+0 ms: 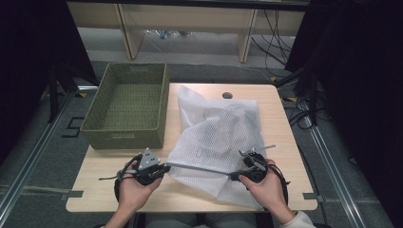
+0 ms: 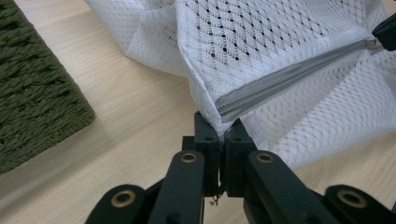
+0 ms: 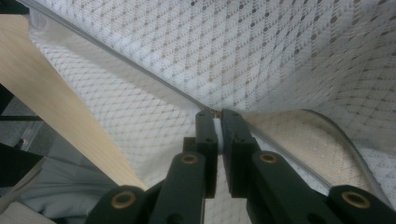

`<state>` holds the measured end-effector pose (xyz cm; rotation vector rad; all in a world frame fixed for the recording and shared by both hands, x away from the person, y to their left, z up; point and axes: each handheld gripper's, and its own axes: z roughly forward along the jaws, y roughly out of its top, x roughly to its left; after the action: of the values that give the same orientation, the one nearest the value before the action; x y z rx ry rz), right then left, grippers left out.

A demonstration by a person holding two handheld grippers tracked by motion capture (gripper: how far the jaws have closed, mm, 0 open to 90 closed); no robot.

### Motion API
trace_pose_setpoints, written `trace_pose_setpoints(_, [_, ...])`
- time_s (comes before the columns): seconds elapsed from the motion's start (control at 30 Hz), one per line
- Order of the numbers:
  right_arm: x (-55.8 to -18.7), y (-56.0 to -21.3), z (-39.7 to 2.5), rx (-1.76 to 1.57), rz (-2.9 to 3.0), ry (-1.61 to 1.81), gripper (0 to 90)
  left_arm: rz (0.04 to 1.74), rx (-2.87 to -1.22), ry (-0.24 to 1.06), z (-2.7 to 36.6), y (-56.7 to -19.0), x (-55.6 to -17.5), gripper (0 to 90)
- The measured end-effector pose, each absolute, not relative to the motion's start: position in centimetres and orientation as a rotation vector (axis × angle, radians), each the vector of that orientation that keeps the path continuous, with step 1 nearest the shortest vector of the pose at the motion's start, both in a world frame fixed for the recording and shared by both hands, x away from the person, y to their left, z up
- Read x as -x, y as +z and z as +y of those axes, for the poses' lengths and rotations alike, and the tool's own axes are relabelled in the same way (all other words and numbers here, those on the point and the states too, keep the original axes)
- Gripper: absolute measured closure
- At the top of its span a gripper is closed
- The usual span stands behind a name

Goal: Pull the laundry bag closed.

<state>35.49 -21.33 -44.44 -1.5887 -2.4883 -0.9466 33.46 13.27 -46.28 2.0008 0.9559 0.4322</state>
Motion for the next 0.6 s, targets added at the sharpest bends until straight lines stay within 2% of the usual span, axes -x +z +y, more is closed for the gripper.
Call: trace_pose_setpoints(0.6, [-36.1, -45.9, -20.7, 1.558, -2.484, -0.915, 87.0, 0.972, -1.976, 0.427, 13.4, -46.0, -33.3, 86.9])
